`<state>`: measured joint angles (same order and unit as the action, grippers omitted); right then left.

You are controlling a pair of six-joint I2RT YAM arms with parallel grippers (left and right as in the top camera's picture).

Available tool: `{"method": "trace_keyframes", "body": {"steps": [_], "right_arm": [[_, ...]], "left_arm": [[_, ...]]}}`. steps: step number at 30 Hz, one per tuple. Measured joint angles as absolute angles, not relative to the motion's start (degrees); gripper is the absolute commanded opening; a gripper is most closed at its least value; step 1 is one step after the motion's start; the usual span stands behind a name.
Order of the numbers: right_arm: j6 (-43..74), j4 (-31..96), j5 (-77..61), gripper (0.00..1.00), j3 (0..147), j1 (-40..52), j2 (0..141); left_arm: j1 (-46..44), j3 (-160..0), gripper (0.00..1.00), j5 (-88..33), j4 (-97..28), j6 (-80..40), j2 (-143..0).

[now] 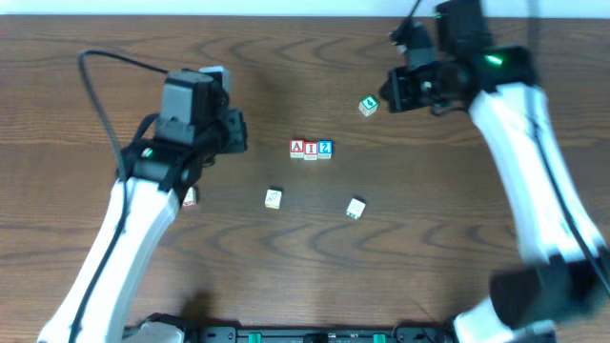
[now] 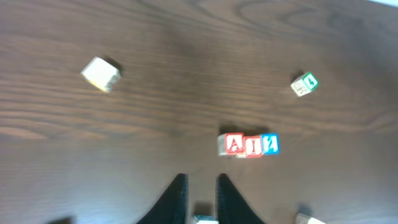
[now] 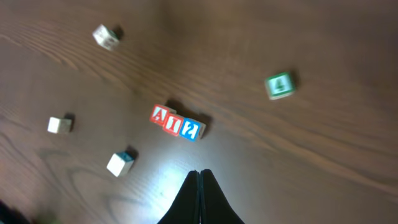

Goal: Spell out Ai2

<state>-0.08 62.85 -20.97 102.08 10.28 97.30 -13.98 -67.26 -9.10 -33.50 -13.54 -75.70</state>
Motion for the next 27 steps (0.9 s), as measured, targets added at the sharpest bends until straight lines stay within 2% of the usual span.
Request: {"method": "trace_keyframes", "body": {"steps": [2,3,5,8,9,10,11,12,19,27], "right_arm": [[-0.89,65.52,-18.74,0.03,102.48,10.28,90.59],[-1.15,66.92,-17.69,0.12,102.69,10.28,87.20],[-1.85,69.63,-16.10,0.42,103.07,10.28,81.71],[-2.74,73.58,-13.93,0.95,103.22,10.26,74.00],[-2.83,74.65,-13.32,0.99,103.22,10.26,71.61],[-2.96,75.70,-12.82,0.99,103.20,10.26,69.14],[-3.22,76.18,-12.47,0.99,103.22,10.26,67.13],[-3.25,76.75,-12.03,0.99,103.20,10.26,64.84],[-3.40,79.77,-8.56,0.99,103.24,10.26,50.98],[-3.40,84.18,-7.86,0.99,103.24,10.26,45.60]], "left_arm": [[-13.98,-67.26,0.33,-7.44,-36.14,-11.94,-72.14],[-13.98,-67.26,0.36,-6.83,-37.60,-11.25,-70.52],[-13.98,-67.24,0.45,-5.93,-40.23,-9.96,-67.51],[-13.98,-67.24,0.55,-5.13,-43.29,-8.78,-62.67],[-13.98,-67.24,0.58,-5.06,-44.10,-8.56,-61.36],[-13.98,-67.24,0.68,-4.91,-44.95,-8.54,-59.18],[-13.98,-67.24,0.89,-4.73,-45.30,-8.08,-57.58],[-13.98,-67.24,0.96,-4.62,-45.63,-7.94,-55.83],[-13.98,-67.24,0.95,-4.47,-46.13,-7.77,-44.88],[-13.98,-67.24,0.95,-4.47,-46.48,-7.64,-44.88]]}}
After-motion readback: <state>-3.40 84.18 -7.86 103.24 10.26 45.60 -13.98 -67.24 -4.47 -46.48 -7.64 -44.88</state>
